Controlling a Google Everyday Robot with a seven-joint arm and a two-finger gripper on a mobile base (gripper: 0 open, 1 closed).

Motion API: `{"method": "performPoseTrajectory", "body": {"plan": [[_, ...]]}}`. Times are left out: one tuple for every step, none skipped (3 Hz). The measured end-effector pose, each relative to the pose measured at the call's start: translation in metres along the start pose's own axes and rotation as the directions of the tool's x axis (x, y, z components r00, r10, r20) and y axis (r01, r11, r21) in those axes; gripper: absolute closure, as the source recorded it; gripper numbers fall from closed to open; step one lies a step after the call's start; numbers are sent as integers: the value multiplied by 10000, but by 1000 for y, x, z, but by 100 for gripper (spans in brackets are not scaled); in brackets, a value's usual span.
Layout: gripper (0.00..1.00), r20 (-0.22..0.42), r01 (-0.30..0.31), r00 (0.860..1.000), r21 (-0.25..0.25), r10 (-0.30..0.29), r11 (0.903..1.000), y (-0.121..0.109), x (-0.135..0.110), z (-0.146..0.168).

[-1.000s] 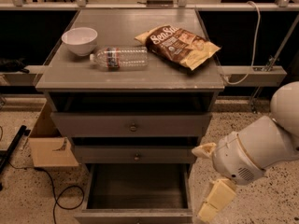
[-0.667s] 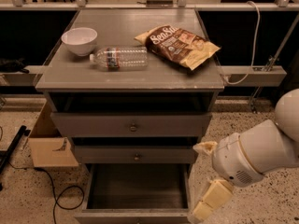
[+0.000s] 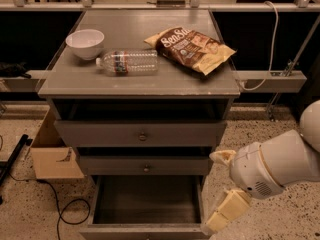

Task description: Close bottom drawer

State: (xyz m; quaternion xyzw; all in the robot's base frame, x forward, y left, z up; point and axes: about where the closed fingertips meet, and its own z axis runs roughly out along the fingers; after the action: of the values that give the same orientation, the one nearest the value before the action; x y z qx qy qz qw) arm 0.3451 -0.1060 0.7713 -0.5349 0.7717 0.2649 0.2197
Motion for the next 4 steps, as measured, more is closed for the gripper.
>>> {"method": "performPoseTrajectory", "body": {"plan": [[0,86,-727,9973,-221,729,9971,-8,21,35],[0,130,-1536,9880,-399,1542,9873,-3,58,70],[0,-136,-2299,9732,-373,2296,9725,42,104,121],[0,-142,-2316,9728,-346,2313,9722,41,100,127]]}}
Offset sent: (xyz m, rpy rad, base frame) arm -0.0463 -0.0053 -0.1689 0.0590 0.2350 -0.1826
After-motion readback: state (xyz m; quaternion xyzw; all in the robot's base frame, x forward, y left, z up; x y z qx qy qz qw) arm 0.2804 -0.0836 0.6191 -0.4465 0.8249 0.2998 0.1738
